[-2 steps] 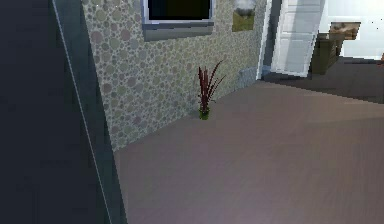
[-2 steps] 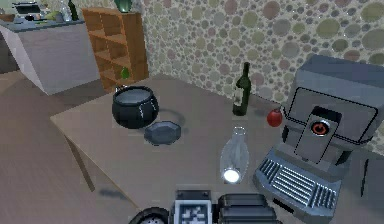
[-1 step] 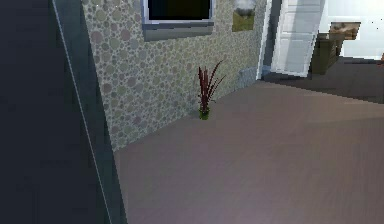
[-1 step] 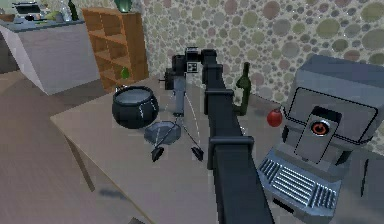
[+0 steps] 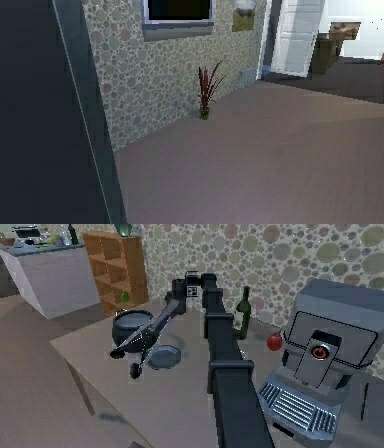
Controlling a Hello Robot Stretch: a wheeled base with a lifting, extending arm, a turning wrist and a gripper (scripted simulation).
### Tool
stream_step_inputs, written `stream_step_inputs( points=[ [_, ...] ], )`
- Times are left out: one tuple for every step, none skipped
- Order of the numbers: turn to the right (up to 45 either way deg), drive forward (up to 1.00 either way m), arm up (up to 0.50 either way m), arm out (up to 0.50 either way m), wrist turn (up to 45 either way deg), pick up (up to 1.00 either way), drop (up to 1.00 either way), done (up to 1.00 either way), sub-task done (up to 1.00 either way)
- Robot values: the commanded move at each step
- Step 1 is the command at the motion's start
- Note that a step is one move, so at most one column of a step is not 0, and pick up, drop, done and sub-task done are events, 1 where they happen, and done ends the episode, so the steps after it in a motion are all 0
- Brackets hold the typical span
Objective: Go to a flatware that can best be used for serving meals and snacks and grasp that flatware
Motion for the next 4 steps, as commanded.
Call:
stream_step_inputs(
  points=[
    [0.0,0.0,0.0,0.0,45.0,0.0,0.0,0.0,0.0],
    [0.0,0.0,0.0,0.0,45.0,0.0,0.0,0.0,0.0],
    [0.0,0.0,0.0,0.0,21.0,0.0,0.0,0.0,0.0],
    [0.0,0.0,-0.3,0.0,0.0,0.0,0.0,0.0,0.0]
  ],
)
